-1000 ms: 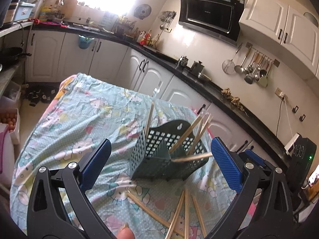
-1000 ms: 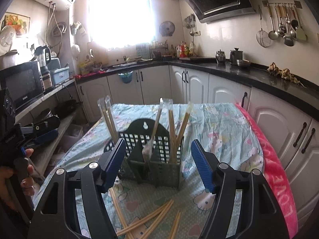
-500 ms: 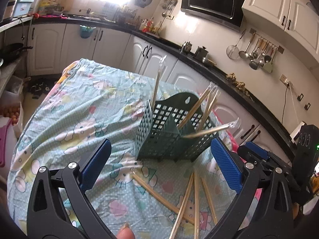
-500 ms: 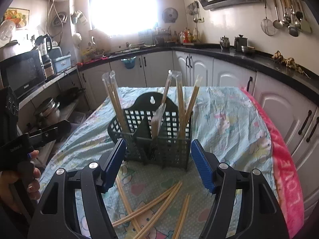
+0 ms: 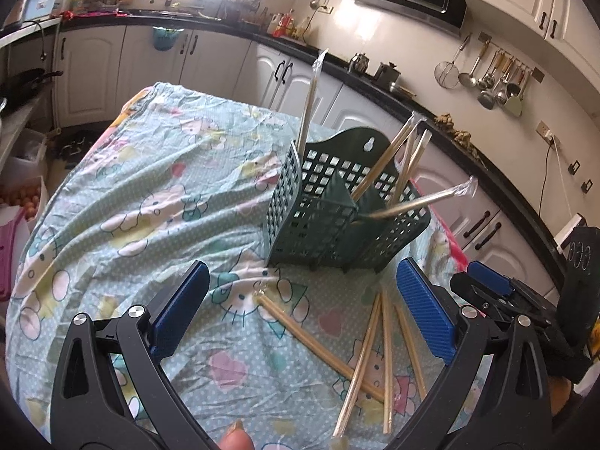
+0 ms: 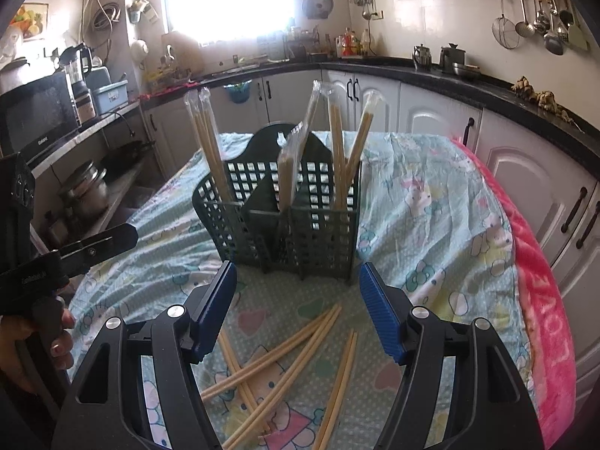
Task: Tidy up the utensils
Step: 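Move both open tools back down to the remaining chopsticks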
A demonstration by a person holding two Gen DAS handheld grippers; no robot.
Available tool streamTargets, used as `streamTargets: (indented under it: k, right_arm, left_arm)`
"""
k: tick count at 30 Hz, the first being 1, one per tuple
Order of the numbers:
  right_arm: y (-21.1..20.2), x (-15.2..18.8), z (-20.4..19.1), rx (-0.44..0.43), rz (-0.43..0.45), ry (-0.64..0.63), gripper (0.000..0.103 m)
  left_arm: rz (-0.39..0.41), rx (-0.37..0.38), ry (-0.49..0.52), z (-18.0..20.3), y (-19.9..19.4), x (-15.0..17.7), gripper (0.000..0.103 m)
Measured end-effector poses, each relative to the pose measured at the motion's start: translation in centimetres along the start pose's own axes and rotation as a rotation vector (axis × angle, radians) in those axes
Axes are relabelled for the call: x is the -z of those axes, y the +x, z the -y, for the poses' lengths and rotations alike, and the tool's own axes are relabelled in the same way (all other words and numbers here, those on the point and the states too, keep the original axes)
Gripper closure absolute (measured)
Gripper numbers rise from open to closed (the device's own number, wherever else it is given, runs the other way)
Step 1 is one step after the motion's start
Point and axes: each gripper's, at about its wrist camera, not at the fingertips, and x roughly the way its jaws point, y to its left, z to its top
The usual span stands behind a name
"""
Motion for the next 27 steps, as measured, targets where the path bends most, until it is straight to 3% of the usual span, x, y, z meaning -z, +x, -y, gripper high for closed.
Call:
streamTargets:
  k: [18,21,27]
  right_arm:
    - [2.8,2.4,1.2,0.002,-0.107,0.014,0.038]
    - [3.6,2.8,1.3,-0.002,-0.132,0.014,0.043]
    - [5.3,3.7,1.5,-0.017,-0.191,0.025,0.05]
  left_arm:
    - [-0.143,0.012,-0.004,-0.5,3.9,2.7,0.011]
    - [-0.181,0.027,-0.014,-0.7,4.9,3.3,0.011]
    - [-0.252,0.074,-0.06,-1.1,6.9,4.2,0.03]
